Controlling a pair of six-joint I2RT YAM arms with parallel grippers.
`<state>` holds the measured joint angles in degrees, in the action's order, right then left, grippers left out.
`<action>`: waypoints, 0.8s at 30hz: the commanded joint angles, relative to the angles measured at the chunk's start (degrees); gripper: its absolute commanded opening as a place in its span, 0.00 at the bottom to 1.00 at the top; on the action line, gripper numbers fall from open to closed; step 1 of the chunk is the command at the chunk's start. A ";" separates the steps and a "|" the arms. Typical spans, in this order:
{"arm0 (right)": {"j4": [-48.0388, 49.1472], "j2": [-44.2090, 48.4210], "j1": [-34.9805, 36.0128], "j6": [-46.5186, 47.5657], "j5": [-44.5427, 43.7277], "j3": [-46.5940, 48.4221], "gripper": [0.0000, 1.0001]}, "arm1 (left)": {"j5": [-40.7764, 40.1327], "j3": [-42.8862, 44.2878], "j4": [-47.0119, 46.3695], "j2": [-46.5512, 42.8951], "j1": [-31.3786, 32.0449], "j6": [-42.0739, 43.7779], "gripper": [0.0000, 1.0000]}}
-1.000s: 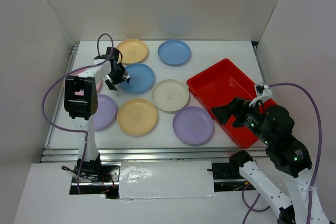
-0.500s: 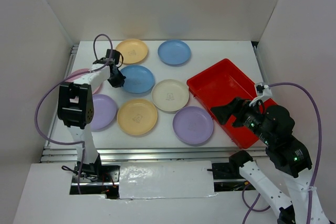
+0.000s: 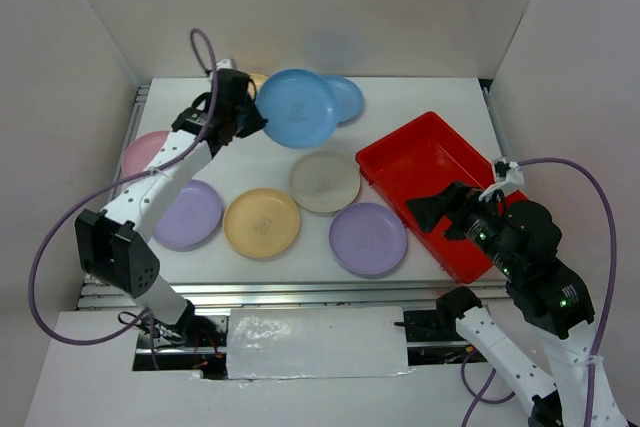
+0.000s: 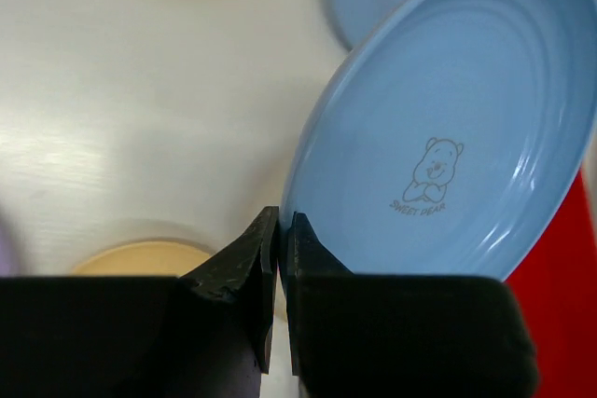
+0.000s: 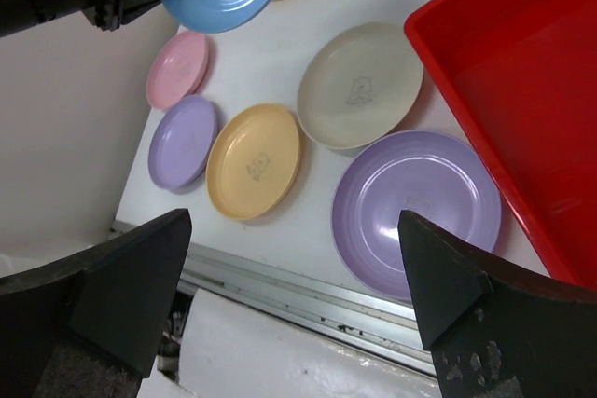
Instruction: Place the plates into the plastic bin on the countertop
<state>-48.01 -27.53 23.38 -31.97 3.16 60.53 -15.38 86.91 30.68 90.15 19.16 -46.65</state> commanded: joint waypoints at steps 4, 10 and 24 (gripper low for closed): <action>-1.82 2.30 0.18 -6.61 -13.96 3.80 1.00 | 13.26 15.54 -6.95 13.96 14.21 4.64 0.00; -6.65 3.98 0.27 -5.57 -17.22 9.07 1.00 | 19.06 30.49 -10.45 29.26 19.33 5.78 0.00; -13.60 8.19 0.79 -4.33 -15.81 12.77 1.00 | 23.20 46.32 -19.69 50.12 23.12 7.28 0.16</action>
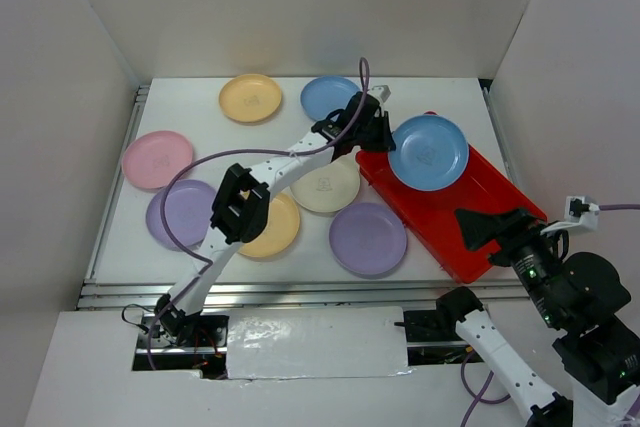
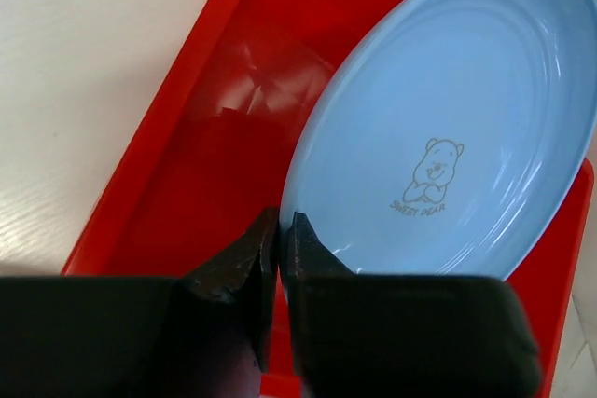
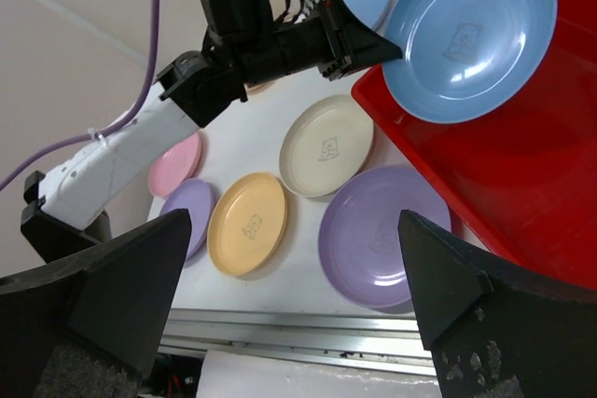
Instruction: Place the plates into the plastic bin on the countertop
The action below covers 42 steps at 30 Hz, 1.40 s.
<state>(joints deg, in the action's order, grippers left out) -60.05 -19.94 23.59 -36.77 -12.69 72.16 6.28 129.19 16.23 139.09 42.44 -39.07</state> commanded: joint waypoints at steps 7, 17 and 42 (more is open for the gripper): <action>-1.12 1.40 0.58 0.65 1.00 -0.35 1.00 | 0.75 3.62 -6.38 -0.74 -1.21 -0.57 0.99; 11.79 -2.19 0.58 -0.75 11.01 -17.39 1.00 | -21.62 -13.87 5.08 -32.37 2.57 0.15 0.99; 34.65 -66.53 31.24 -3.74 0.03 -18.56 0.93 | -29.50 -70.21 34.14 -92.41 -18.79 5.58 0.99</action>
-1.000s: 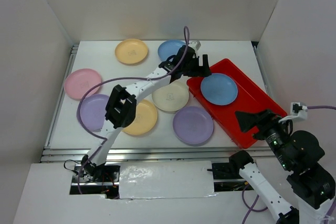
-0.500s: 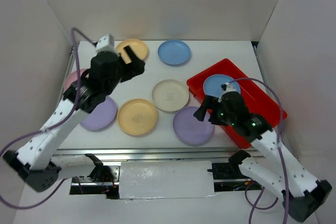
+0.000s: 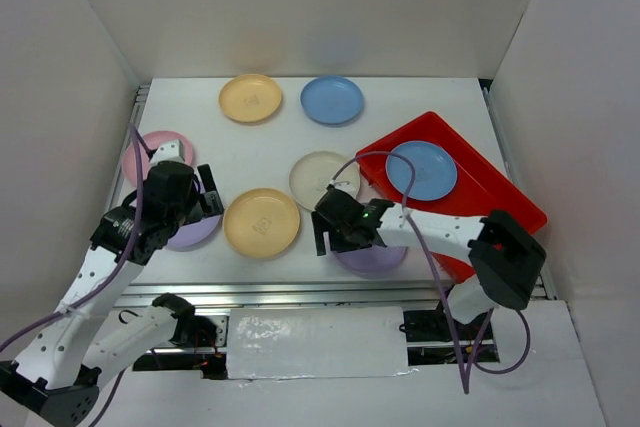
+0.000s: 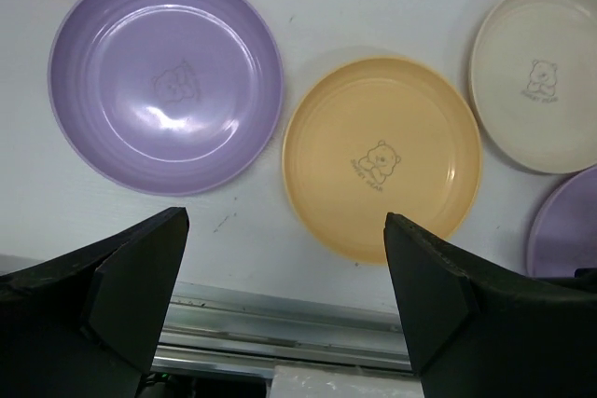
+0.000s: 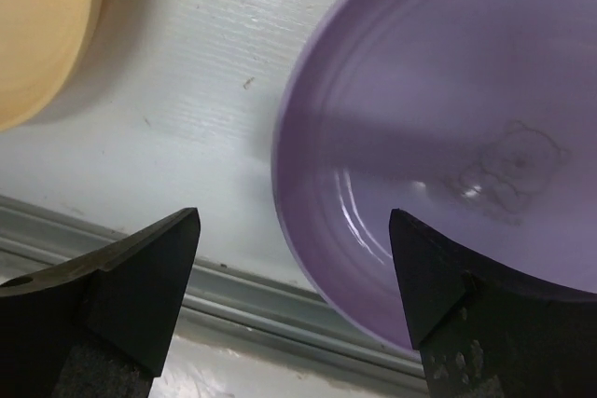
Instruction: Place the plates into the plastic bin on the countertop
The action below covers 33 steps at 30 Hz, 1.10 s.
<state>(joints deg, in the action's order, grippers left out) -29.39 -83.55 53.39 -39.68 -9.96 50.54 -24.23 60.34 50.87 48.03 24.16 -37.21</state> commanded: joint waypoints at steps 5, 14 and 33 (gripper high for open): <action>4.51 -8.99 3.83 -1.54 -4.19 4.39 0.75 | 2.69 -1.89 -1.91 -3.38 -1.92 4.34 0.99; 3.64 -11.37 11.91 -3.21 -8.59 5.70 0.23 | 3.66 -3.30 -3.32 -5.93 0.44 3.99 0.99; -9.81 9.95 25.30 0.56 -17.11 24.07 0.00 | 0.24 -3.82 -2.53 -10.15 4.22 1.44 0.99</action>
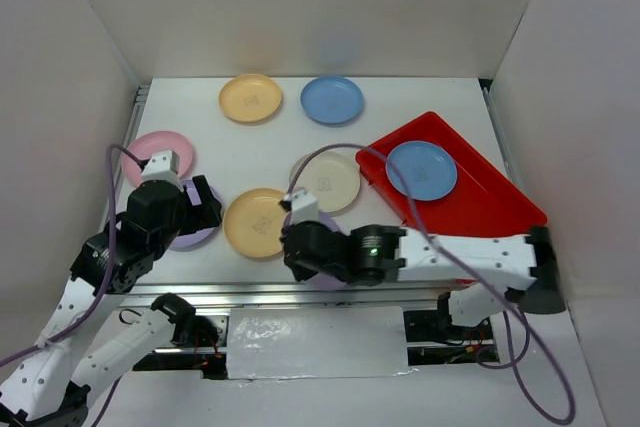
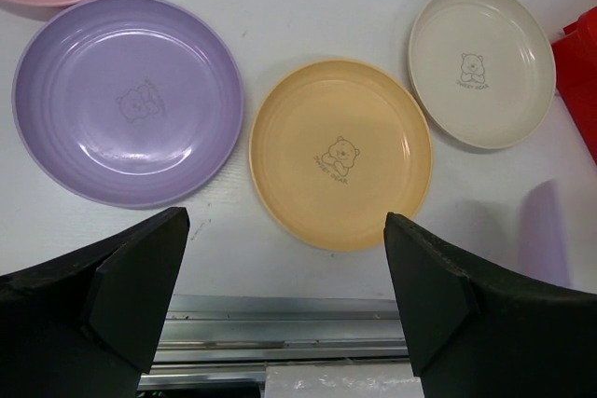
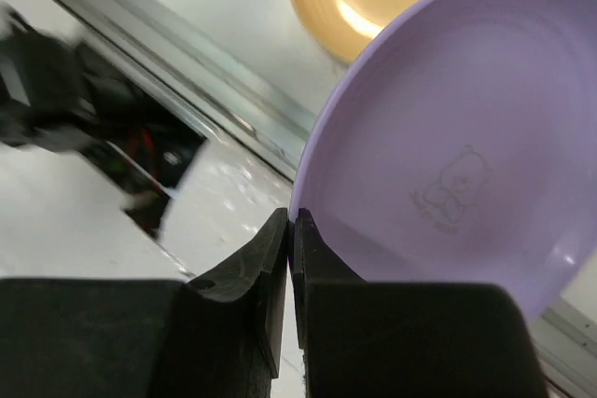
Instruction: Place the plates into the plastic bin on the countertop
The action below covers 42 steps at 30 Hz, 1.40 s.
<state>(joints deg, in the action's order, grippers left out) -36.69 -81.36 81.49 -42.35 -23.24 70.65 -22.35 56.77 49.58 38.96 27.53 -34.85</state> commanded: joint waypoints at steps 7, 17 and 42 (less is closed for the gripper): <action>-9.89 13.95 -23.98 10.08 -1.98 10.98 0.00 | -2.26 -0.70 -1.33 -2.22 1.65 -1.36 0.99; -12.02 1.49 -60.47 18.44 2.76 17.77 0.00 | -1.65 -1.05 -1.86 -1.44 1.65 -1.18 0.99; -9.63 -22.27 -66.21 16.77 6.54 30.94 0.98 | 0.82 -1.58 -3.26 -2.13 1.65 0.66 0.99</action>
<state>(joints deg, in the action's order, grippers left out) -46.68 -106.41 13.34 -25.43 -15.88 97.54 -22.11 55.24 48.56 37.26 28.82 -34.70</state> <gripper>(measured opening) 0.901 0.993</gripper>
